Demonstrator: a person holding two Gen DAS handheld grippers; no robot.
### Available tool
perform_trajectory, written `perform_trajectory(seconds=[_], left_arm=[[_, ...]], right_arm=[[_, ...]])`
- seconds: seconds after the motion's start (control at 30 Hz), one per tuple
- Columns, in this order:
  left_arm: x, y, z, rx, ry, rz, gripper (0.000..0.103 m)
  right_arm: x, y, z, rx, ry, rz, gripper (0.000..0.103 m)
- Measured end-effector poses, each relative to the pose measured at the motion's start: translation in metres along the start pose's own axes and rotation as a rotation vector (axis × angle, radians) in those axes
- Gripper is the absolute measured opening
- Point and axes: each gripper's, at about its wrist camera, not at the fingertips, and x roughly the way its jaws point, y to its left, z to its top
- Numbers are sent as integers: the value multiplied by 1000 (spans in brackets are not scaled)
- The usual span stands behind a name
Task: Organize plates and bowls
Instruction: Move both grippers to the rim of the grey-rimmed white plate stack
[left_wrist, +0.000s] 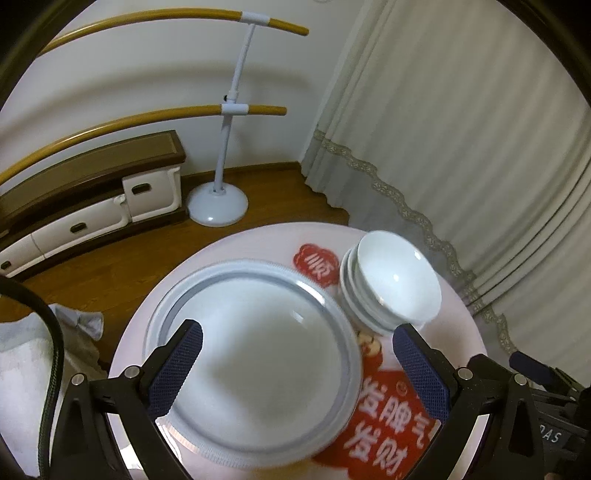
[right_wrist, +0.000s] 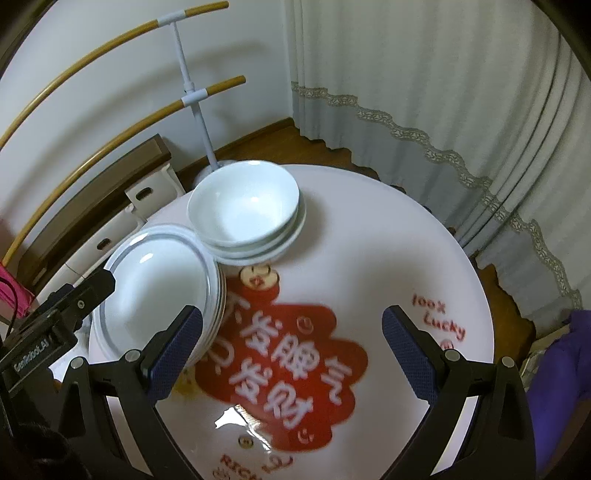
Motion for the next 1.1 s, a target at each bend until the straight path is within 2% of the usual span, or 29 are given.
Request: perform_trajectory(seconds=[0.27,0.43,0.5,0.8,0.93,1.03,1.1], left_arm=[[48,-27,55,44,-14,5,102],[82,-34,69,41,10,12,102],[98,-38,76,60,12,35,102],[169,-63,103,165,154,59,100],[188,-69,114,169,180,54,100],[201,-69,120,156,229,31,99],[211,-69,127,145,246,12,95]], right_arm=[[28,-4,58,-3,14,-25,99],[54,-8,82,-10,47,-32,99],[64,-13,87,-3,58,-24,99],[109,-30,91,45,139,21,98],[118,-33,90,58,165,45,94],[124,-38,90,76,179,63,92],[126,-40,90,93,183,77,88]])
